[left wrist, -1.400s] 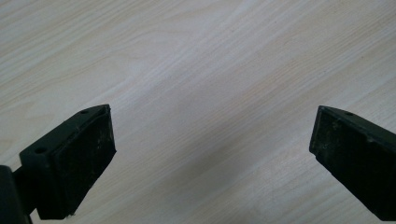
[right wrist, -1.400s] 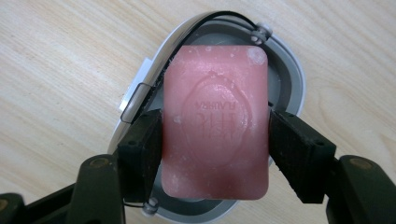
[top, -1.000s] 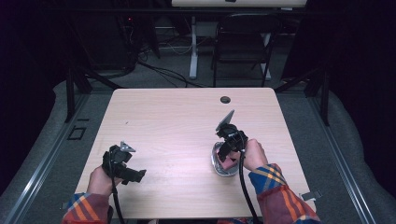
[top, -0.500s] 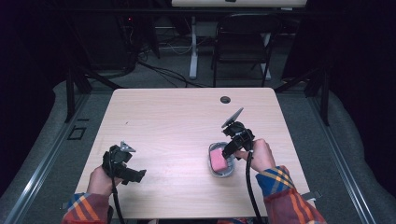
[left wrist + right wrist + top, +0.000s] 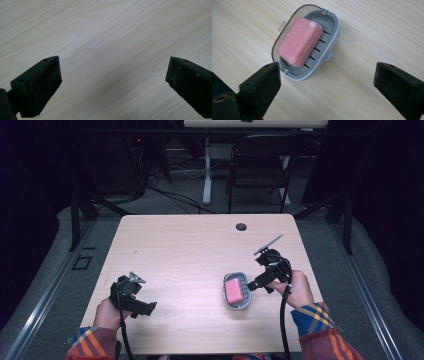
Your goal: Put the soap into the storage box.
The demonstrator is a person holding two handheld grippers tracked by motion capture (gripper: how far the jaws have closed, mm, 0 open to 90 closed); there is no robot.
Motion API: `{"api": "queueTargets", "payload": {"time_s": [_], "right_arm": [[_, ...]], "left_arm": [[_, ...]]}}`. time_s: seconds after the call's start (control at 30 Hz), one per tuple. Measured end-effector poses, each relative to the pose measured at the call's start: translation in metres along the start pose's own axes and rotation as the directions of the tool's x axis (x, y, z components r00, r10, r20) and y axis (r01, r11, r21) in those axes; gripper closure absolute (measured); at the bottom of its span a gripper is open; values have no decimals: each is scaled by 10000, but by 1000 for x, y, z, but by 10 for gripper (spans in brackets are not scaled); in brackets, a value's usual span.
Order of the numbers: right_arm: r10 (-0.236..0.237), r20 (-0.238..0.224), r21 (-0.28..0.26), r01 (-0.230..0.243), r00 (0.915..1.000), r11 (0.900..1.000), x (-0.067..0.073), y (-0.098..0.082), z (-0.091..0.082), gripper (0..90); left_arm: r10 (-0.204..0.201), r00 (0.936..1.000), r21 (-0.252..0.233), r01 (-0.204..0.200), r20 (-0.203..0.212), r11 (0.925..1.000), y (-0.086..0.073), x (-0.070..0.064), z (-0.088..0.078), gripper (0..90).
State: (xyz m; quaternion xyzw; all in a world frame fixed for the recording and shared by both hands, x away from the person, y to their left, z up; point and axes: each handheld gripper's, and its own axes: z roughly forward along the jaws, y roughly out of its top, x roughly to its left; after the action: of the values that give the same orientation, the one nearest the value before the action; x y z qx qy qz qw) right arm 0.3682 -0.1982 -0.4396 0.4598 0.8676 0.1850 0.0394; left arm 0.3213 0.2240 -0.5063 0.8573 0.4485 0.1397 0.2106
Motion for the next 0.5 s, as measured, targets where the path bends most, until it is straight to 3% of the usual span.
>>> {"api": "queueTargets", "payload": {"time_s": [0.17, 0.5], "right_arm": [[26, 174, -157, -23, 9998, 9999, -11, -16, -9, 12], [539, 583, -523, -509, 9968, 9973, -32, -49, -11, 0]], "left_arm": [[7, 10000, -10, -7, 0, 10000, 0, 0, 0, 2], [29, 10000, 20, -29, 15, 10000, 0, 0, 0, 2]]}}
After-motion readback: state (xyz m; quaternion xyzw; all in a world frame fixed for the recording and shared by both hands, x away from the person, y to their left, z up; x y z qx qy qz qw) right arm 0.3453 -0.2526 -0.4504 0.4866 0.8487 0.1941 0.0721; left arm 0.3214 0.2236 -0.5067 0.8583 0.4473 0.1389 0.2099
